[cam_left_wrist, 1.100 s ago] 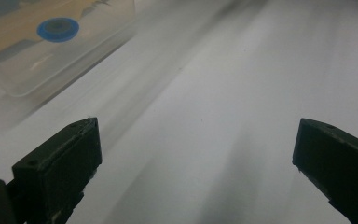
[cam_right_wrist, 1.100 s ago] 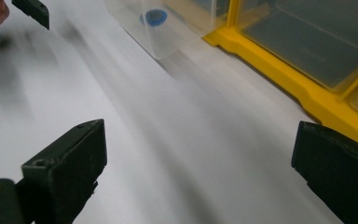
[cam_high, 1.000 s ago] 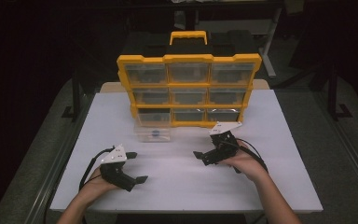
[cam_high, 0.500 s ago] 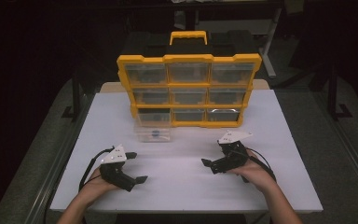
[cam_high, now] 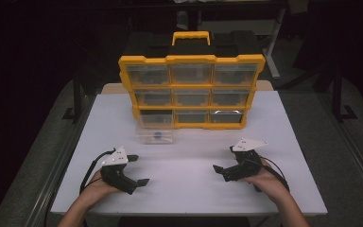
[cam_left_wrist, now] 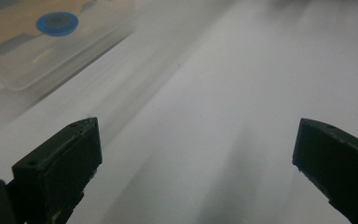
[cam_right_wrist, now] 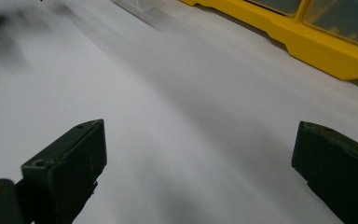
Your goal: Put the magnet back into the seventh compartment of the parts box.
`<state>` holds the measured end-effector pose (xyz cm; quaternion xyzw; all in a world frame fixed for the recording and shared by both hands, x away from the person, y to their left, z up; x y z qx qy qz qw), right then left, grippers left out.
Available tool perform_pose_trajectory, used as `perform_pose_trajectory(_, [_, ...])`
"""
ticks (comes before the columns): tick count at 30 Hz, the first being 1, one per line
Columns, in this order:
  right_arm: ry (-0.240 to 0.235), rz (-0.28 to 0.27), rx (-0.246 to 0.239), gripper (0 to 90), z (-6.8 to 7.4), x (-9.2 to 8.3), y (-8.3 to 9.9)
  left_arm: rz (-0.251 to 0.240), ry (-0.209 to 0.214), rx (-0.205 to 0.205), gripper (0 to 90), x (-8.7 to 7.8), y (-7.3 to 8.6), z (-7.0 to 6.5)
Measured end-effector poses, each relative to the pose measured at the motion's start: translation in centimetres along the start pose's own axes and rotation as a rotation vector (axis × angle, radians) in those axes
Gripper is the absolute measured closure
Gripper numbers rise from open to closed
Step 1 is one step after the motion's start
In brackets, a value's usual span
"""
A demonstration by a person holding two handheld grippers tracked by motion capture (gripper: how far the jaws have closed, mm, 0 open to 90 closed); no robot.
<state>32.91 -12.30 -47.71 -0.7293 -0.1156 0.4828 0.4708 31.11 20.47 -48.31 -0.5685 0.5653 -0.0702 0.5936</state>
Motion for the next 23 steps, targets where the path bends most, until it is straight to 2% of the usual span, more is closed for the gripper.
perform_pose_trajectory(6, [0.009, 0.009, 0.013, 2.6, 0.0, -0.6, 1.1, 0.000, 0.000, 0.005, 0.7, 0.0, 0.0, -0.1])
perform_pose_trajectory(13, [0.029, 0.017, 0.001, 2.6, 0.0, -1.2, 2.1, -0.004, -0.004, 0.011, 0.7, 0.0, 0.0, -0.1])
perform_pose_trajectory(18, [0.048, 0.011, 0.019, 3.7, -0.3, -2.0, 3.0, -0.003, -0.007, 0.016, 0.7, 0.0, 0.1, -0.1])
perform_pose_trajectory(23, [0.050, 0.028, 0.024, 3.5, -0.3, -2.5, 4.0, 0.013, -0.012, 0.005, 0.7, 0.1, 0.4, 0.0])
Point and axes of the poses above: each handheld gripper's, and its own axes: x roughly forward along the jaws, y roughly out of its underside, z roughly to its left, the point moved 7 cm from there along x, roughly forward along the jaws, and after that the axes turned 15 degrees about -x, right-handed, at the moved point
